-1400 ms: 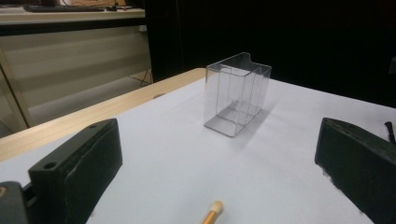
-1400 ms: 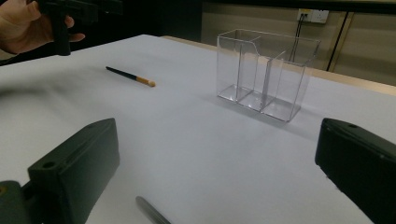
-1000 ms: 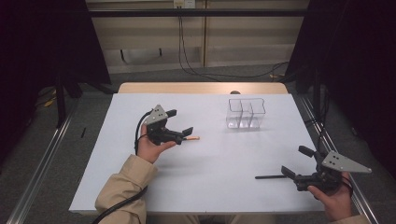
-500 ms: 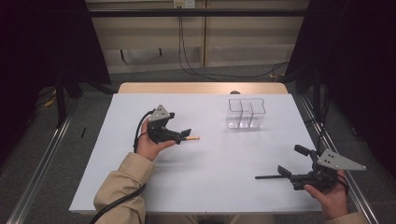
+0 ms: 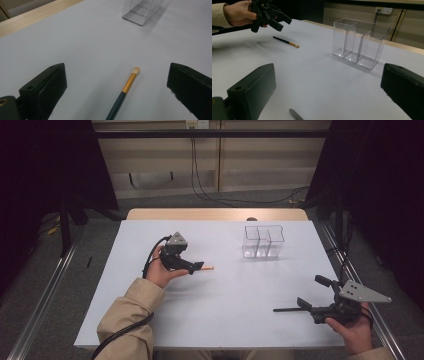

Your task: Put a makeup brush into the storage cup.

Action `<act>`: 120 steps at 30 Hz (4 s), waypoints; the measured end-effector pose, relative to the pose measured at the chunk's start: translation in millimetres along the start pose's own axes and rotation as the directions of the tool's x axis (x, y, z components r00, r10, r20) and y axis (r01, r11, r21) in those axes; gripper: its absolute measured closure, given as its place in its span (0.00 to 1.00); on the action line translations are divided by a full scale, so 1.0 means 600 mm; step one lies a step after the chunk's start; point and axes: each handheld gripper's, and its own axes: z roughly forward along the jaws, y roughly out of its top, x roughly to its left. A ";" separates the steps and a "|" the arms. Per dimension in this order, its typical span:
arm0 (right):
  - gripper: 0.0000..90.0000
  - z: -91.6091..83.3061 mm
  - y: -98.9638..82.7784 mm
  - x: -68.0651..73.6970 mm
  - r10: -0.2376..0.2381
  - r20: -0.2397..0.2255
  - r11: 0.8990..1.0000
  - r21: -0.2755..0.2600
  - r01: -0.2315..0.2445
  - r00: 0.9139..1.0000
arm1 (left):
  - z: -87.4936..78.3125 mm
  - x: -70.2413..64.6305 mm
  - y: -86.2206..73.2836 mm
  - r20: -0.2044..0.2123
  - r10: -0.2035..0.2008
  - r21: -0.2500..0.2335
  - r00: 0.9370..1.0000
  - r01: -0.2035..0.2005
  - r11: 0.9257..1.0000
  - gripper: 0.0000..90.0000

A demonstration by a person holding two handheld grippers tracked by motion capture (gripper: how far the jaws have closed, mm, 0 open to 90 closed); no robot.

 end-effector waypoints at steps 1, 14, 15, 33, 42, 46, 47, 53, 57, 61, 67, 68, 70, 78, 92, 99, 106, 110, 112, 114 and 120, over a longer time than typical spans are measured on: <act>0.00 0.000 0.000 0.000 -0.001 -0.001 1.000 0.001 0.001 1.000 | 0.002 -0.001 0.001 -0.004 -0.001 0.017 1.000 0.001 1.000 0.03; 0.00 -0.004 0.000 0.000 -0.001 0.006 1.000 -0.001 0.001 1.000 | 0.017 0.002 0.003 0.014 0.025 0.208 1.000 -0.027 0.978 0.07; 0.00 -0.004 0.000 0.000 -0.001 0.006 1.000 -0.001 0.001 1.000 | 0.016 0.003 0.003 0.018 0.022 0.218 1.000 -0.025 0.976 0.07; 0.00 -0.002 -0.001 -0.002 -0.001 0.004 1.000 0.002 0.001 1.000 | 0.015 0.020 0.005 0.061 0.011 0.443 0.998 -0.037 0.896 0.34; 0.00 -0.003 -0.001 -0.002 -0.001 0.003 1.000 0.002 0.001 1.000 | 0.015 0.028 0.002 0.076 0.029 0.501 0.997 -0.063 0.863 0.47; 0.00 -0.003 -0.002 -0.003 -0.001 0.004 1.000 0.005 0.000 1.000 | 0.014 0.030 0.003 0.068 0.045 0.513 0.997 -0.074 0.855 0.60; 0.00 -0.003 -0.002 -0.003 0.000 0.004 1.000 0.005 0.000 1.000 | 0.014 0.030 0.004 0.072 0.054 0.521 0.996 -0.083 0.850 0.62; 0.00 -0.003 -0.002 -0.003 -0.003 0.004 1.000 0.005 0.003 1.000 | 0.019 0.021 0.013 0.093 0.063 0.567 0.994 -0.105 0.817 0.79; 0.00 -0.003 -0.002 -0.003 -0.003 0.004 1.000 0.006 0.003 1.000 | 0.022 0.016 0.018 0.115 0.063 0.594 0.991 -0.119 0.796 0.89; 0.00 -0.004 -0.002 -0.003 -0.005 0.007 1.000 0.008 0.005 1.000 | 0.028 0.014 0.021 0.113 0.044 0.616 0.993 -0.105 0.781 0.93; 0.00 -0.003 -0.002 -0.002 -0.006 0.003 1.000 0.008 0.006 1.000 | 0.029 0.022 0.019 0.128 0.015 0.612 0.992 -0.091 0.785 0.93; 0.00 -0.002 -0.002 -0.002 -0.006 0.003 1.000 0.008 0.006 1.000 | 0.029 0.024 0.017 0.131 0.014 0.607 0.991 -0.091 0.790 0.93; 0.00 -0.001 -0.001 -0.002 -0.006 0.000 1.000 0.009 0.006 1.000 | 0.028 0.025 0.016 0.132 0.012 0.604 0.991 -0.090 0.792 0.93; 0.00 0.007 0.000 -0.001 -0.012 -0.011 1.000 0.011 0.013 1.000 | 0.031 0.015 0.022 0.120 0.046 0.626 0.992 -0.112 0.772 0.94; 0.00 0.003 -0.001 -0.003 -0.005 -0.002 1.000 0.008 0.005 1.000 | 0.029 0.004 0.027 0.101 0.096 0.634 0.990 -0.138 0.761 0.94; 0.00 0.001 -0.001 -0.004 -0.004 0.003 1.000 0.008 0.004 1.000 | 0.018 0.000 0.029 0.092 0.061 0.568 0.994 -0.103 0.817 0.94; 0.00 0.002 -0.002 -0.003 -0.003 0.001 1.000 0.009 0.003 1.000 | 0.004 -0.003 0.031 0.098 0.030 0.482 0.995 -0.074 0.873 0.94; 0.00 0.003 -0.001 -0.002 -0.004 0.001 1.000 0.011 0.004 1.000 | -0.004 -0.006 0.030 0.096 0.016 0.425 0.995 -0.055 0.904 0.94; 0.00 0.003 -0.001 -0.002 -0.006 -0.001 1.000 0.009 0.006 1.000 | -0.006 -0.010 0.029 0.096 -0.003 0.385 0.995 -0.035 0.922 0.94; 0.00 0.004 -0.001 -0.002 -0.007 -0.003 1.000 0.010 0.007 1.000 | -0.010 -0.011 0.029 0.107 0.004 0.365 0.994 -0.043 0.930 0.94; 0.00 0.004 -0.001 -0.001 -0.005 -0.002 1.000 0.012 0.005 1.000 | -0.018 -0.021 0.023 0.117 -0.048 0.261 0.992 0.017 0.965 0.94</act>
